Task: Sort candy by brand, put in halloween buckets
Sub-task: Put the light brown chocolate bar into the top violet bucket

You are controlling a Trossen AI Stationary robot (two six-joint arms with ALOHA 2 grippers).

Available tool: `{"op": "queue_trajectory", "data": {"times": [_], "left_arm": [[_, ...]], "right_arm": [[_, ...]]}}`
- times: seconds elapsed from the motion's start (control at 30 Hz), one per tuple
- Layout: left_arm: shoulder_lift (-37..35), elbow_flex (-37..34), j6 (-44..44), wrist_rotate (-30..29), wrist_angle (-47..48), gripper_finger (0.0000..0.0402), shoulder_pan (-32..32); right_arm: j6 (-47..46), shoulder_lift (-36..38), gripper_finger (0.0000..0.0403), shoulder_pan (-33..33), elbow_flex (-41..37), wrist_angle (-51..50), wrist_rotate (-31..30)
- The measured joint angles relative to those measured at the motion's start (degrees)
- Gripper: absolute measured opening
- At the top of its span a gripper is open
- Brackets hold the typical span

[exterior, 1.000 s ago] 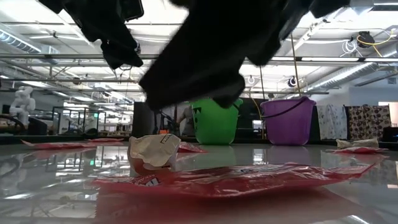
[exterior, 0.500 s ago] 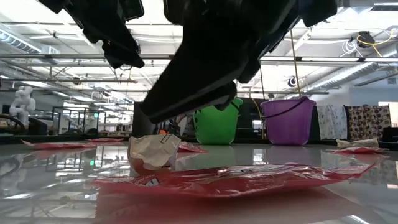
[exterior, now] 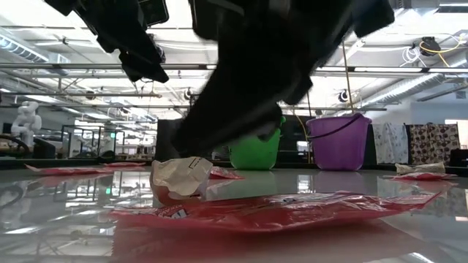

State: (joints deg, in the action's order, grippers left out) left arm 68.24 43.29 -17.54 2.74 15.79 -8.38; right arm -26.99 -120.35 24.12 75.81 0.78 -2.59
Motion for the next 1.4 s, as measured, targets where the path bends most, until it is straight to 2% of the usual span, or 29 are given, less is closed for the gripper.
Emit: {"op": "queue_trajectory", "data": {"times": [0.17,0.4,0.5,0.73,0.9,1.17,1.4], "left_arm": [[0.0,0.0,0.0,-0.02,-0.02,0.0203,0.04],[0.0,0.0,-0.02,-0.02,0.16,0.0203,0.04],[0.01,0.0,-0.02,-0.02,0.17,0.0203,0.04],[0.0,0.0,-0.02,-0.02,0.2,0.0203,0.04],[-0.02,0.0,-0.04,-0.02,0.2,0.0203,0.04],[0.0,0.01,-0.11,-0.02,-0.98,0.0203,0.71],[-0.02,0.02,-0.13,-0.17,-1.92,0.0203,1.76]], "right_arm": [[-5.46,-1.87,0.0095,0.24,0.0,0.48,-0.19],[-6.42,-2.06,0.0092,0.25,0.04,-0.27,-0.19],[-6.81,-2.06,0.0076,0.29,0.04,-0.35,-0.11],[-6.83,-1.67,0.0008,0.29,0.04,-0.35,-0.06],[-6.56,-0.77,0.0002,0.06,-0.01,-0.48,-0.31],[-4.99,5.29,0.0,-1.78,-0.13,-11.17,-1.08],[-1.01,15.9,0.0,-5.41,-0.11,-27.15,-6.1]]}}
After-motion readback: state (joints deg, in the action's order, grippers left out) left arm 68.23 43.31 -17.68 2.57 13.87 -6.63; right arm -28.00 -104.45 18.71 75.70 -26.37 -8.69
